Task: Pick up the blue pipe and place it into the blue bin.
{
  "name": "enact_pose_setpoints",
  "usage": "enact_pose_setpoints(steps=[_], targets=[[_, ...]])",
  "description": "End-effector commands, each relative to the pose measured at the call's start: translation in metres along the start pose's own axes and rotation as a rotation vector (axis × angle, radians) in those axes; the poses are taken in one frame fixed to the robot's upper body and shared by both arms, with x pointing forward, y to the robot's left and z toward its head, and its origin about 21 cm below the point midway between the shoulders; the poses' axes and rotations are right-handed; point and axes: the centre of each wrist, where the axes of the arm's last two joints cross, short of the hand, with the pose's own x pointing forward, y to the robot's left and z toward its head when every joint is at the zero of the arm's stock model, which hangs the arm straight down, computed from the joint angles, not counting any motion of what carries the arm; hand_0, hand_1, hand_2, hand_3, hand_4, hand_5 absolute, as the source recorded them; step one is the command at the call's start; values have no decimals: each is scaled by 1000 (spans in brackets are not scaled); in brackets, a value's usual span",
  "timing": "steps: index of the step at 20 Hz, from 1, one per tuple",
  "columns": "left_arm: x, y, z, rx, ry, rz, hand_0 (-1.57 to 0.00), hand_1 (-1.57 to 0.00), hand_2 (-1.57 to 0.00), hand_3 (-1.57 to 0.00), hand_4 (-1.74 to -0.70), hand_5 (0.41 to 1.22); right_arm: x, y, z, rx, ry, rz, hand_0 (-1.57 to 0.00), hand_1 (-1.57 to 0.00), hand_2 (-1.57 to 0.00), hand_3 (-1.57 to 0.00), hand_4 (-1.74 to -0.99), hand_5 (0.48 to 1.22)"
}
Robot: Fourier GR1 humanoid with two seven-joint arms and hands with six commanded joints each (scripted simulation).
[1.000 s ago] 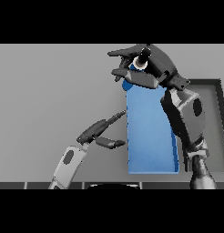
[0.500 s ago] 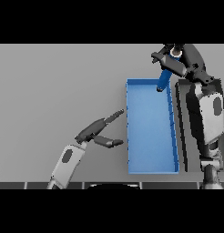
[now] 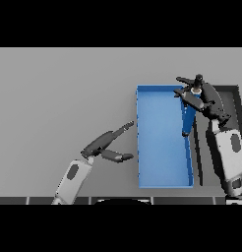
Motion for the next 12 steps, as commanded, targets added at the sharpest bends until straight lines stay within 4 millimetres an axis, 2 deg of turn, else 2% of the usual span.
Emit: enact_pose_setpoints(steps=[1, 2, 3, 4, 7, 8, 9, 10, 12], targets=[[2, 1, 1, 1, -6, -1, 1, 1, 1, 1, -884, 425, -9, 1, 3, -36, 43, 17, -1571, -1571, -1571, -1571, -1741, 1221], [3, 0, 0, -7, -2, 1, 1, 1, 1, 1, -887, 423, -14, 3, 2, -66, 77, 19, -1571, -1571, -1571, -1508, -1741, 1221], [6, -2, -4, -4, -1, -2, 1, 1, 1, 1, -888, 422, -24, 8, 4, -81, 111, 7, -1571, -1571, -1571, -1521, -1741, 1221], [3, -2, -3, -2, 7, -4, 1, 1, 1, 1, -887, 420, -29, 7, 5, -101, 138, 16, -1571, -1571, -1571, -1255, -1741, 1221], [5, 1, -3, -3, -4, -11, 1, 1, 1, 1, -883, 421, -45, 11, 4, -152, 236, 75, -1571, -1571, -1571, -908, -1741, 1221], [3, 0, -1, -5, 6, -9, 1, 1, 1, 1, -883, 421, -46, 12, 5, -174, 233, 81, -1571, -1548, -1571, -847, -1741, 1221], [6, 1, -1, -8, -3, -10, 1, 1, 1, 1, -882, 421, -49, 16, 1, -180, 246, 88, -1465, -1336, -1339, -788, -1678, 1221], [5, 1, 0, -12, -4, -11, 1, 1, 1, 1, -881, 422, -51, 18, -1, -190, 262, 105, -1172, -1069, -1071, -630, -1592, 1221], [5, 0, -2, -10, 2, -8, 1, 1, 1, 1, -878, 425, -54, 17, -5, -188, 307, 153, -750, -684, -685, -403, -1413, 1221]])
